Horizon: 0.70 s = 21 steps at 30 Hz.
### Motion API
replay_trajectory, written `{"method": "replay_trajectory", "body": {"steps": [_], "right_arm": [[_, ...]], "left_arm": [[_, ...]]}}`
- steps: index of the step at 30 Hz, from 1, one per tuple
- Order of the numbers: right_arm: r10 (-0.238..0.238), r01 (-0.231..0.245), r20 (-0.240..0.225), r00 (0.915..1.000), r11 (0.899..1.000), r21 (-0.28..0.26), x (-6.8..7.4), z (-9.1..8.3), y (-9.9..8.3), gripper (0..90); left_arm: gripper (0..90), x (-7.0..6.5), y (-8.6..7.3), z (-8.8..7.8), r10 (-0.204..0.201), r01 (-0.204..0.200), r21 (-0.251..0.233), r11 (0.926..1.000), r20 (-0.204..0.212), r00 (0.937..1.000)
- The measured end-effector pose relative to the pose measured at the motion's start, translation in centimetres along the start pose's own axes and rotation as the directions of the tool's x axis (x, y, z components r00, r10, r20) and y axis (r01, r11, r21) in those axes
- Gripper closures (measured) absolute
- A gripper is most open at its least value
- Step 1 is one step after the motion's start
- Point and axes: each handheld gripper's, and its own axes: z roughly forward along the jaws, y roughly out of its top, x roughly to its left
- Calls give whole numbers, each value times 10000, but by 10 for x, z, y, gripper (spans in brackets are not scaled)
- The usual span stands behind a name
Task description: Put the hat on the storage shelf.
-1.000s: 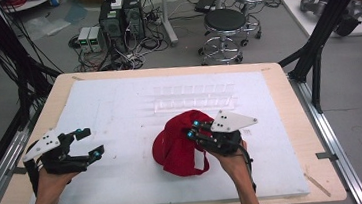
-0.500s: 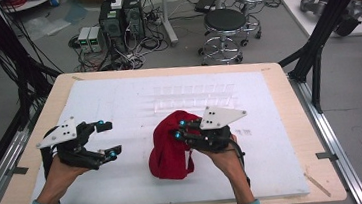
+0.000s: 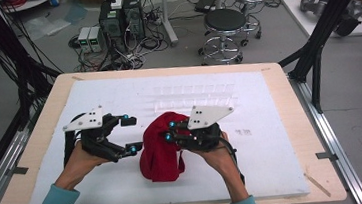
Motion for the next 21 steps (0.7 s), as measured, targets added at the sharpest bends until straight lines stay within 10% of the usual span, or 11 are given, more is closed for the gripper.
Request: {"method": "replay_trajectory", "body": {"steps": [13, 21], "right_arm": [[-132, 134, -292, 9995, 9999, 62, 1, 5, 2, 840], [-204, 206, -174, 9996, 9997, 100, 1, 6, 2, 840]], "left_arm": [[186, -1, -2, 28, -40, -65, 1082, 9941, 961, 9954], [446, -5, -1, 29, 55, -176, 1250, 9920, 966, 9953]]}}
